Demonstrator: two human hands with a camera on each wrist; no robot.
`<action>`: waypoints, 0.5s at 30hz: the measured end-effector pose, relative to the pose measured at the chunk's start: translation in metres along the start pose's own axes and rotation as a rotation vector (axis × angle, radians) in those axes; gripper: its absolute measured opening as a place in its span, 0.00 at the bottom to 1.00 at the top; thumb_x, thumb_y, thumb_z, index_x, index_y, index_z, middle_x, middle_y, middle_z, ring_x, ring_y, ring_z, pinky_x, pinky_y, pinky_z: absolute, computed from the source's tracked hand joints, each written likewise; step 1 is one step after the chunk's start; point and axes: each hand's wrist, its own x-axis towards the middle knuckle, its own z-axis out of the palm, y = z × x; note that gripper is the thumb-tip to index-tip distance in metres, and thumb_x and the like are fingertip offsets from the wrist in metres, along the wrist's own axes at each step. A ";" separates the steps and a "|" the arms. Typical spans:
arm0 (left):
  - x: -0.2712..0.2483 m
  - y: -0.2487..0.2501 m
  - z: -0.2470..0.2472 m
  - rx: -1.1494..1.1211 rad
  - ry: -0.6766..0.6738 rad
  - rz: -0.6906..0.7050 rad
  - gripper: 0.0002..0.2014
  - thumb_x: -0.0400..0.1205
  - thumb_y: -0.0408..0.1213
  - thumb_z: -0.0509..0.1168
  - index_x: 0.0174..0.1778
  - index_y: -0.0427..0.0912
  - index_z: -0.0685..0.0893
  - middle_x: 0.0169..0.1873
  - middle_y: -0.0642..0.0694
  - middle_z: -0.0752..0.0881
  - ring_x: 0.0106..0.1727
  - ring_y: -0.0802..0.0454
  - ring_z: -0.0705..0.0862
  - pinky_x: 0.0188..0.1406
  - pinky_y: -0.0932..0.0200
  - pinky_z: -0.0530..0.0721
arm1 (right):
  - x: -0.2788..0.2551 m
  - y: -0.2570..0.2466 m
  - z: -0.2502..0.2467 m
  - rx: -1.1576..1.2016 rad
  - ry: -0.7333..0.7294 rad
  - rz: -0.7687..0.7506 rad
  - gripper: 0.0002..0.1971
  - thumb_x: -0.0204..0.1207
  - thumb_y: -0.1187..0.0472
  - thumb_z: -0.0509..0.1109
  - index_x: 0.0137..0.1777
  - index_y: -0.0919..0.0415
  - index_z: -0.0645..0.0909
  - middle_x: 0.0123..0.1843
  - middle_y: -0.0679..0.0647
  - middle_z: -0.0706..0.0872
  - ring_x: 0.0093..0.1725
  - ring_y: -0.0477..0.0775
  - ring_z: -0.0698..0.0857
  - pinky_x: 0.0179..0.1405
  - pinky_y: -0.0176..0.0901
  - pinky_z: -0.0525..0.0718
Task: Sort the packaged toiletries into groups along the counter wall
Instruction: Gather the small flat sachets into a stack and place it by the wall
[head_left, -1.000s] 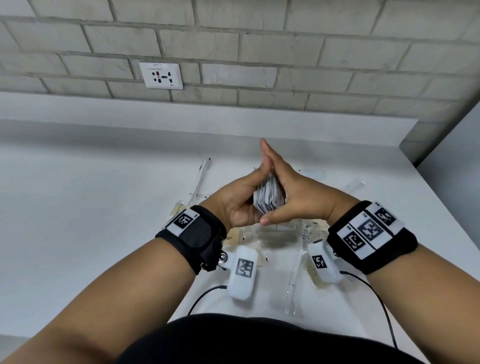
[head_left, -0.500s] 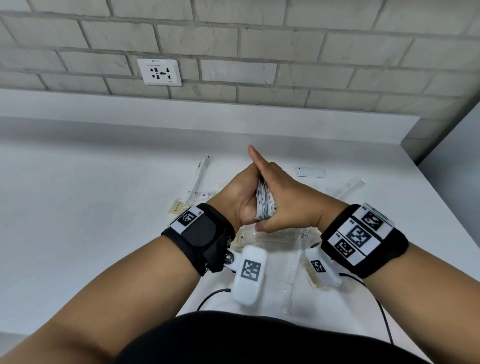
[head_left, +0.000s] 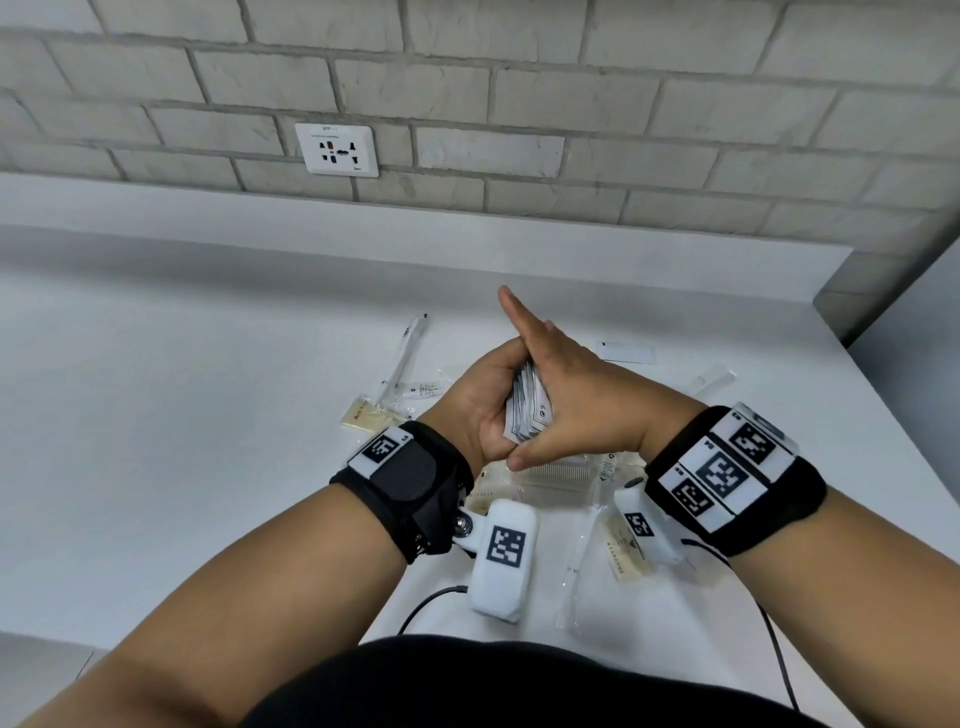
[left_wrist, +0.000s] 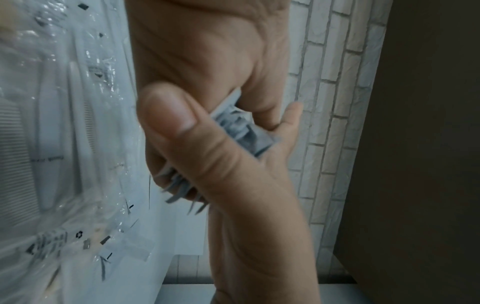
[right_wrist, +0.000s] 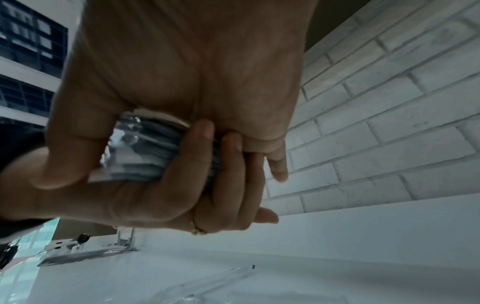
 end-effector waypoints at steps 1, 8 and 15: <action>-0.001 -0.001 -0.001 -0.017 0.005 0.011 0.13 0.80 0.48 0.68 0.40 0.40 0.85 0.39 0.46 0.82 0.45 0.50 0.84 0.53 0.57 0.79 | 0.000 -0.002 0.000 -0.018 -0.009 -0.012 0.75 0.52 0.46 0.87 0.76 0.31 0.23 0.75 0.58 0.66 0.74 0.55 0.66 0.71 0.44 0.69; -0.013 0.021 -0.020 -0.111 0.222 0.409 0.12 0.78 0.34 0.70 0.50 0.48 0.74 0.39 0.46 0.81 0.35 0.50 0.84 0.37 0.55 0.86 | 0.018 0.011 0.001 0.857 0.162 0.160 0.61 0.56 0.38 0.82 0.83 0.35 0.44 0.79 0.54 0.69 0.76 0.50 0.73 0.75 0.50 0.70; -0.024 0.051 -0.042 -0.082 0.228 0.670 0.22 0.72 0.31 0.70 0.61 0.49 0.75 0.38 0.46 0.83 0.34 0.51 0.83 0.36 0.56 0.85 | 0.073 -0.019 0.029 1.293 -0.139 0.458 0.17 0.82 0.51 0.62 0.61 0.64 0.79 0.42 0.57 0.88 0.38 0.58 0.89 0.40 0.53 0.89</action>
